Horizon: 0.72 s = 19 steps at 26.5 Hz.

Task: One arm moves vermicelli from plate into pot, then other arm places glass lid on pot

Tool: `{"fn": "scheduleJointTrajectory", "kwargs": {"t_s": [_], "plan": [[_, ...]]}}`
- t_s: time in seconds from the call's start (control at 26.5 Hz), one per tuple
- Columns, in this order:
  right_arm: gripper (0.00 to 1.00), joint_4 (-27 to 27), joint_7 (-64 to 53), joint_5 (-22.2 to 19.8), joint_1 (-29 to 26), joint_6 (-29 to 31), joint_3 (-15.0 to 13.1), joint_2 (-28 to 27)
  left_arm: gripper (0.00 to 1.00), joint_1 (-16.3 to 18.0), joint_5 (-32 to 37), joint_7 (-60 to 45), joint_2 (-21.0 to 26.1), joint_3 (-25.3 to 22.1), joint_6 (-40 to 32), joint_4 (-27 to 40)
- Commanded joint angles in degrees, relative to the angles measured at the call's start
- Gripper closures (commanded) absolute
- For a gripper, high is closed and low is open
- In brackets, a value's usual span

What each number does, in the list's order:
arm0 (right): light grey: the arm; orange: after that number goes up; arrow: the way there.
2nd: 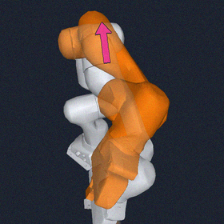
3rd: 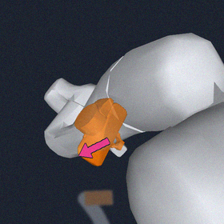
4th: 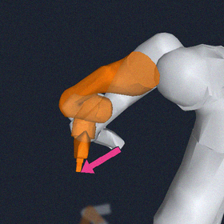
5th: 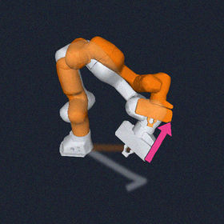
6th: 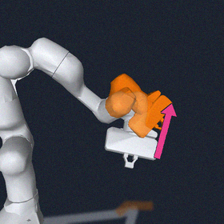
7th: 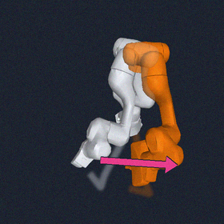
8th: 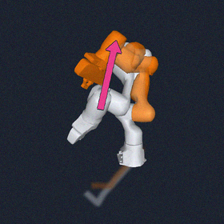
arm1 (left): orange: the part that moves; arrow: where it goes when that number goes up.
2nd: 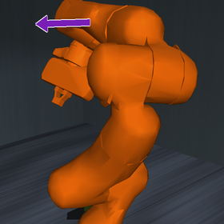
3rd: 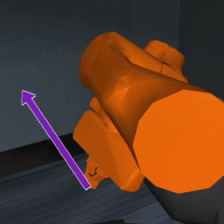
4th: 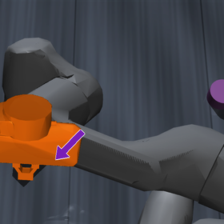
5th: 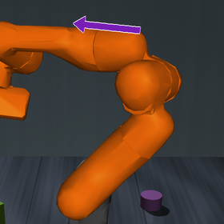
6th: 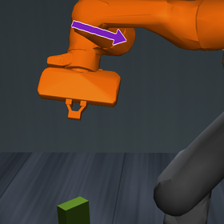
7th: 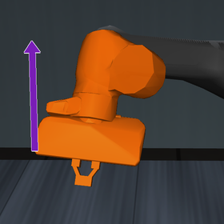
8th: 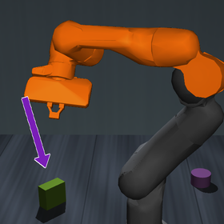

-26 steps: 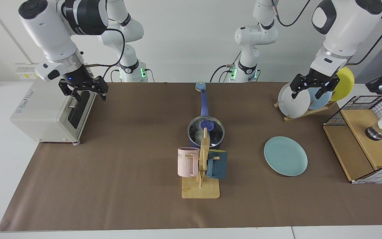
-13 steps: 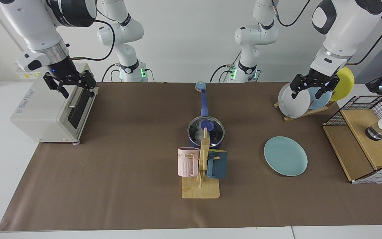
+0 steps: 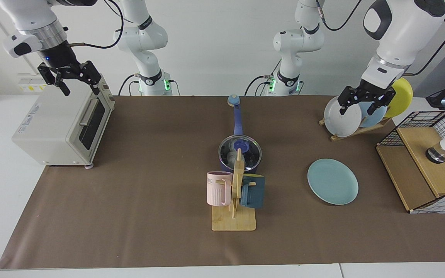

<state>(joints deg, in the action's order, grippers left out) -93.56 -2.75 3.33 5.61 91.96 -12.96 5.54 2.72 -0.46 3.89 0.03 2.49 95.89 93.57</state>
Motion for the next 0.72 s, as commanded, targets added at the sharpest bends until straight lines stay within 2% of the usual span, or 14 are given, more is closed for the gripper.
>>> {"fn": "scheduleJointTrajectory", "kwargs": {"t_s": [0.0, 0.23, 0.42, 0.68], "plan": [[0.0, -0.3, 1.0, 0.3, -4.5, -1.0, 4.1, 0.7, 0.0, -0.3, -0.1, 0.2, -1.1, -0.2, -0.9, 0.6], [0.0, -0.3, 1.0, 0.1, -4.6, -0.9, 4.2, 1.0, 0.0, -0.3, 0.0, 0.2, -1.1, -0.2, -0.9, 0.6], [0.0, -0.2, 0.8, -3.2, -4.1, -1.1, 4.3, 1.0, 0.0, -0.3, -0.1, 0.2, -1.1, -0.2, -0.9, 0.6], [0.0, -0.4, 0.8, -3.2, -5.3, -1.6, 5.5, 1.1, 0.0, -0.3, -0.1, 0.2, -1.1, -0.2, -0.9, 0.6]]}}
